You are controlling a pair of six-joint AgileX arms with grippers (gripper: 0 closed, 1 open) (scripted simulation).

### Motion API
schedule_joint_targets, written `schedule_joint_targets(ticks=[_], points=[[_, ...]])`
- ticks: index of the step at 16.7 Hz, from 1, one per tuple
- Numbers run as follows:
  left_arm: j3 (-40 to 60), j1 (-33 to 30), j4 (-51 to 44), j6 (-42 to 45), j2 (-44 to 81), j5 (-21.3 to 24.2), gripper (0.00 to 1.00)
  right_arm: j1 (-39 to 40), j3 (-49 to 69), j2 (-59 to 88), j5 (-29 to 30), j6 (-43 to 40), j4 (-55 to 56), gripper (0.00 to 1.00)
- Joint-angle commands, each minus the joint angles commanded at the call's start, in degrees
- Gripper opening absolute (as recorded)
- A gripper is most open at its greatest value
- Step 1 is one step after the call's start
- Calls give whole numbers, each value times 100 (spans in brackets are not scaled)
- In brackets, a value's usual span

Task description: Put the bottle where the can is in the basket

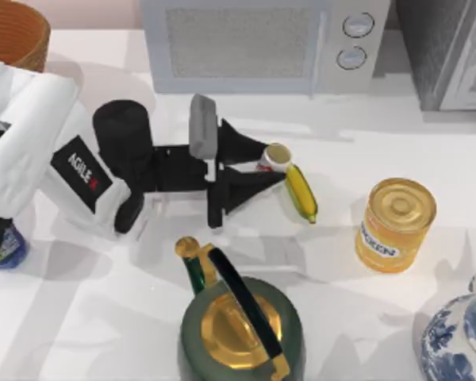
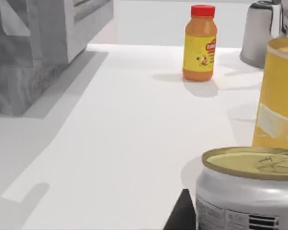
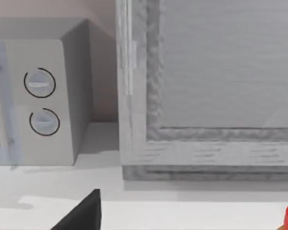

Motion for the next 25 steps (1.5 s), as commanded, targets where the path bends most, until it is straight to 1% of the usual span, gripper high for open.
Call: schedule_joint_targets(ticks=[3, 8, 21, 22, 25], points=[[216, -66, 215, 14, 369, 178, 0, 0, 0, 0, 0, 0, 0, 100], [220, -67, 219, 14, 376, 181, 0, 0, 0, 0, 0, 0, 0, 100], [220, -67, 219, 14, 376, 181, 98, 0, 0, 0, 0, 0, 0, 100], [220, -67, 219, 14, 376, 181, 100, 0, 0, 0, 0, 0, 0, 100], [220, -67, 219, 14, 376, 181, 100, 0, 0, 0, 0, 0, 0, 100]])
